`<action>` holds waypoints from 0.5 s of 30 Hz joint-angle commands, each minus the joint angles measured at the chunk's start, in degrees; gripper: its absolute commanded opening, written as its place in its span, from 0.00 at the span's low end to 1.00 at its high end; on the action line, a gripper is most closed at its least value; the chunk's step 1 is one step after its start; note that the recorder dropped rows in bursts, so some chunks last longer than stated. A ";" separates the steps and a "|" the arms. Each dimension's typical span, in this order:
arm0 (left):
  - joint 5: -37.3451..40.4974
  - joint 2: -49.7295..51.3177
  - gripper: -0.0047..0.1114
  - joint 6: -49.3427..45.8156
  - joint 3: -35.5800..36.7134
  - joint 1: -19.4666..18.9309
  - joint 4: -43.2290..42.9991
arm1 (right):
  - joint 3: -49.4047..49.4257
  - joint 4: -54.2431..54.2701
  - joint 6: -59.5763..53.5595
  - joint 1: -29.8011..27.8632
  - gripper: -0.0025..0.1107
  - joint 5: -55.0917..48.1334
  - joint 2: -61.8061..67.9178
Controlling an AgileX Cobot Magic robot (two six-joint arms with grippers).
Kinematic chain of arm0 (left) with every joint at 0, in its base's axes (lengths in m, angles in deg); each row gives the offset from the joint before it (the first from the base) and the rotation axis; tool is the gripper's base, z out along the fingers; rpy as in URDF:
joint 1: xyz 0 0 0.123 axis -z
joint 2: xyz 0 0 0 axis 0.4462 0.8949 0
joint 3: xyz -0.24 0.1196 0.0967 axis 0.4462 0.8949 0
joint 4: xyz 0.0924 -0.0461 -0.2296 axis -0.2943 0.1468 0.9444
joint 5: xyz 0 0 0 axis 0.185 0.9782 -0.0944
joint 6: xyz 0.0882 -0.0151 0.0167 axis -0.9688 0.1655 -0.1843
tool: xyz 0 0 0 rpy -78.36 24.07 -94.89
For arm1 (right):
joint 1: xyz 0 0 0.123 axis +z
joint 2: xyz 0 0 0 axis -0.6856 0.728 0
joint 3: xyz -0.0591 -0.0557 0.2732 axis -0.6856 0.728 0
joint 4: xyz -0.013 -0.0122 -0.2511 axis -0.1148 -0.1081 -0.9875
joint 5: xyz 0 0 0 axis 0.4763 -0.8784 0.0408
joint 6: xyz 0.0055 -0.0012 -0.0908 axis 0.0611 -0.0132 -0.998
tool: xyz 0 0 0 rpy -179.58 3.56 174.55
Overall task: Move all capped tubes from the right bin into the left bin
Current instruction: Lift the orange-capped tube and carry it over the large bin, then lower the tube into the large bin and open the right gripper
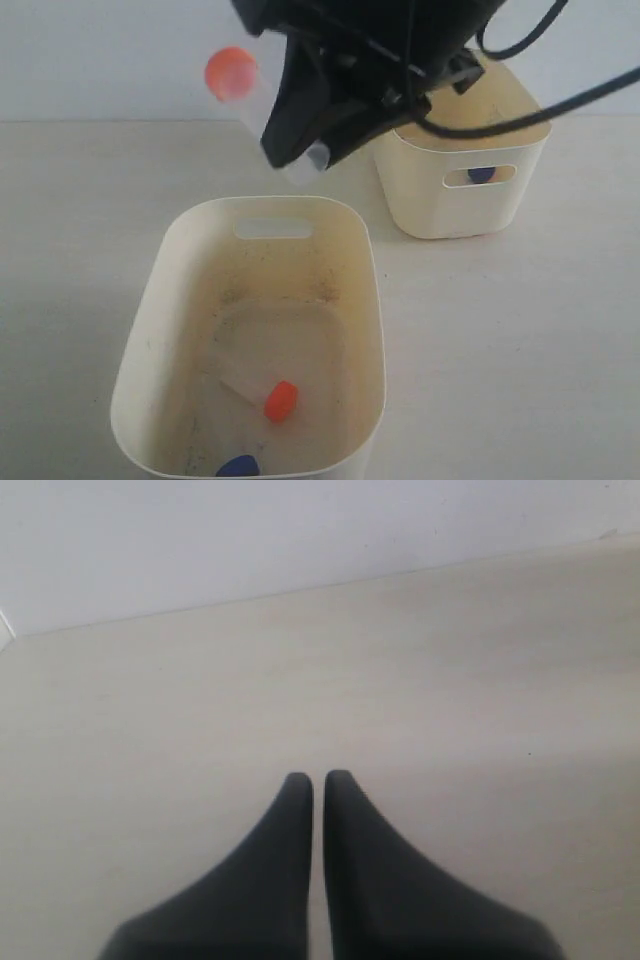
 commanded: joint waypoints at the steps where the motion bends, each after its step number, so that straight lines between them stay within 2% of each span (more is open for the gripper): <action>1: -0.33 0.03 0.08 0.54 -0.21 0.08 -0.09 | 5.01 0.35 2.18 2.74 0.02 0.09 -0.07; 4: -0.33 0.03 0.08 0.54 -0.21 0.08 -0.09 | 8.15 2.12 3.24 2.89 0.03 0.09 -0.07; 5: -0.33 0.03 0.08 0.54 -0.21 0.08 -0.09 | 8.38 2.02 3.24 2.89 0.08 0.09 -0.07; 6: -0.33 0.03 0.08 0.54 -0.21 0.08 -0.09 | 8.38 1.92 3.24 2.89 0.14 0.09 -0.07; 9: -0.33 0.03 0.08 0.54 -0.21 0.08 -0.09 | 8.38 1.51 3.24 2.89 0.43 0.09 -0.07; 10: -0.33 0.03 0.08 0.54 -0.21 0.08 -0.09 | 8.38 1.51 3.24 2.89 0.46 0.09 -0.07; 11: -0.33 0.03 0.08 0.54 -0.21 0.08 -0.09 | 8.38 1.43 3.24 2.89 0.45 0.09 -0.07; 13: -0.33 0.03 0.08 0.54 -0.21 0.08 -0.09 | 8.38 0.87 3.24 2.89 0.34 0.09 -0.07; 15: -0.33 0.03 0.08 0.54 -0.21 0.08 -0.09 | 8.38 -0.49 3.24 2.89 0.16 0.09 -0.07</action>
